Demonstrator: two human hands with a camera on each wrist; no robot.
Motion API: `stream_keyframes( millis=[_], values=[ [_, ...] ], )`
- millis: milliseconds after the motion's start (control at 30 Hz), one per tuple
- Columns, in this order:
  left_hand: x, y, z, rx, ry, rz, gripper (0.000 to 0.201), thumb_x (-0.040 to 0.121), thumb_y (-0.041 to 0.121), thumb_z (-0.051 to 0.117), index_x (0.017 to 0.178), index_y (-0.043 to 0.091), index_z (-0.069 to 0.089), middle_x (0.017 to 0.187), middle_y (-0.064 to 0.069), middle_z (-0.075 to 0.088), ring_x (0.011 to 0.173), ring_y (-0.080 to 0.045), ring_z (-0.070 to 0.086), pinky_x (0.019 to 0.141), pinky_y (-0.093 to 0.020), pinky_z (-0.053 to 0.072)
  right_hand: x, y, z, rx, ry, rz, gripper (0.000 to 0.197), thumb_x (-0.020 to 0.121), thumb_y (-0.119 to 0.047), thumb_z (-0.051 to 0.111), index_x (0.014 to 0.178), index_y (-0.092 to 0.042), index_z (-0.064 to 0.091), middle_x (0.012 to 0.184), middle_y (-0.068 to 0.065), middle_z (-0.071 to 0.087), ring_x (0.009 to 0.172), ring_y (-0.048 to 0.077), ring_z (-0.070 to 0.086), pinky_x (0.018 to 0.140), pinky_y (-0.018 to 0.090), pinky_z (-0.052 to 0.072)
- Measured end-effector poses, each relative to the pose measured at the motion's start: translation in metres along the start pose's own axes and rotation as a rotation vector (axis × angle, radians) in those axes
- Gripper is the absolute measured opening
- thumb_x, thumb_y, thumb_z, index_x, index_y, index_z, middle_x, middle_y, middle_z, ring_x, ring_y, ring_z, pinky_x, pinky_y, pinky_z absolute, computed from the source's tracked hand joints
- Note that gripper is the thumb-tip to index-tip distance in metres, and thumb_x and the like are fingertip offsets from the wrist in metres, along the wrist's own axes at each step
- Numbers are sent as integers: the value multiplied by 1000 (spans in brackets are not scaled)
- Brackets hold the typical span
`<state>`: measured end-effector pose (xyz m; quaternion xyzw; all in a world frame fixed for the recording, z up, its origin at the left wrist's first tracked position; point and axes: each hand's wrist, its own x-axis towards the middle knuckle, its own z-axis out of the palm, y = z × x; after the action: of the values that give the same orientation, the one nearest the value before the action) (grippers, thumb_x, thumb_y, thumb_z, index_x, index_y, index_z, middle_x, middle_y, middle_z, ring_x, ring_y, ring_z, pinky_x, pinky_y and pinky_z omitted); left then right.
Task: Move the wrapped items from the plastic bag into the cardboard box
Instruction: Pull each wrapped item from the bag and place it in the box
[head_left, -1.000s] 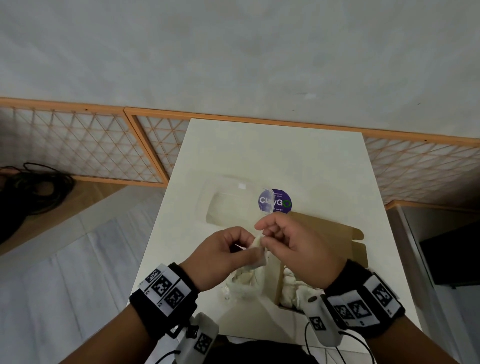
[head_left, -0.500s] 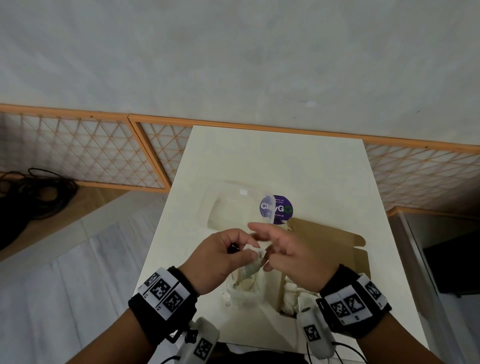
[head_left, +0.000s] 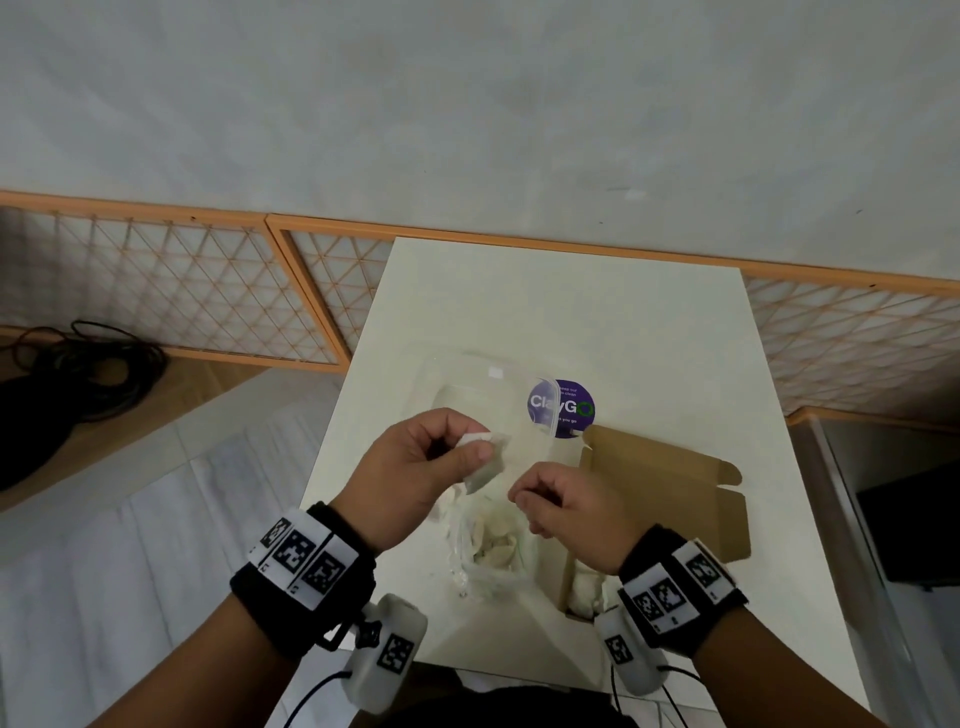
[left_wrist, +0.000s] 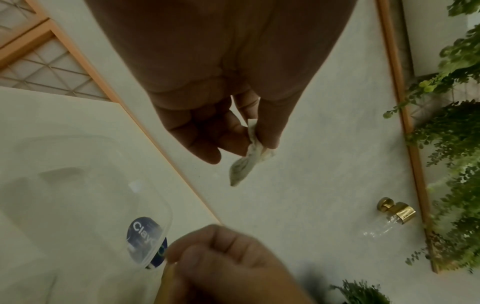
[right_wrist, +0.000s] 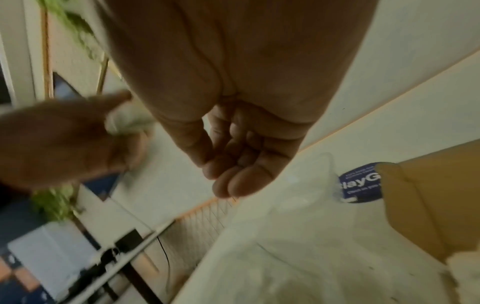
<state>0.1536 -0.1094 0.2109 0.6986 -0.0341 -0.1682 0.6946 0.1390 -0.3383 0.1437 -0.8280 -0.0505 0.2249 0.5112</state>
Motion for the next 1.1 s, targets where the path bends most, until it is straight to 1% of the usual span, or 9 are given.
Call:
stream_keyframes(
  millis=[167,367,433,567,667,833,933,1033,1100],
  values=[
    [-12,9,-10,44,70,28,21,86,28,76,91,8,72,90,-12,76,84,-25,68,83,-44,53,31,41,36,-493,-55,0,21,101,-29,52,110,-22,70,109,-4,71,101,16,64,91,34,53],
    [-29,9,-19,19,98,6,31,78,38,82,87,11,70,92,-26,72,93,-54,65,87,-61,53,55,57,79,-997,-73,208,29,102,-29,46,120,-18,65,118,5,68,103,30,70,89,42,55],
    [-34,8,-22,22,119,-9,32,77,35,85,87,9,69,91,-26,71,89,-51,66,83,-52,54,61,64,85,-1006,-79,231,33,103,-27,43,128,-17,61,126,7,65,111,32,68,96,44,52],
    [-40,5,-26,21,138,-22,29,83,23,84,89,1,65,82,-13,70,77,-26,67,77,-37,54,65,72,86,-1026,-86,190,30,103,-20,43,128,-17,59,128,7,61,114,30,65,98,43,52],
    [-42,5,-28,31,151,-23,21,87,21,80,88,5,67,82,-13,71,78,-26,67,80,-40,54,57,67,77,-916,-37,181,25,103,-24,41,115,-20,63,116,4,62,104,26,65,89,39,53],
    [-39,5,-24,55,151,-30,26,87,33,82,90,9,73,92,-14,74,89,-32,69,88,-48,54,25,52,42,-379,65,152,20,93,-28,55,78,-15,54,76,-3,54,69,16,50,63,34,41],
    [-32,7,-17,52,119,-73,19,91,17,78,91,1,69,106,-11,76,102,-30,71,96,-50,55,4,29,14,-93,80,140,28,100,-18,50,73,-12,46,66,-4,46,64,16,48,63,36,38],
    [-24,9,-9,17,38,-75,21,91,16,75,92,-2,65,96,-10,76,80,-20,67,72,-31,54,-18,1,-12,48,117,116,32,106,-11,46,74,-6,46,64,0,51,61,10,57,64,31,41],
    [-19,12,0,65,-37,-53,24,88,28,74,92,6,67,91,-10,74,73,-25,61,67,-34,51,-31,-18,-26,103,135,91,31,107,-10,45,79,2,49,65,10,56,58,5,54,63,28,41]
  ],
)
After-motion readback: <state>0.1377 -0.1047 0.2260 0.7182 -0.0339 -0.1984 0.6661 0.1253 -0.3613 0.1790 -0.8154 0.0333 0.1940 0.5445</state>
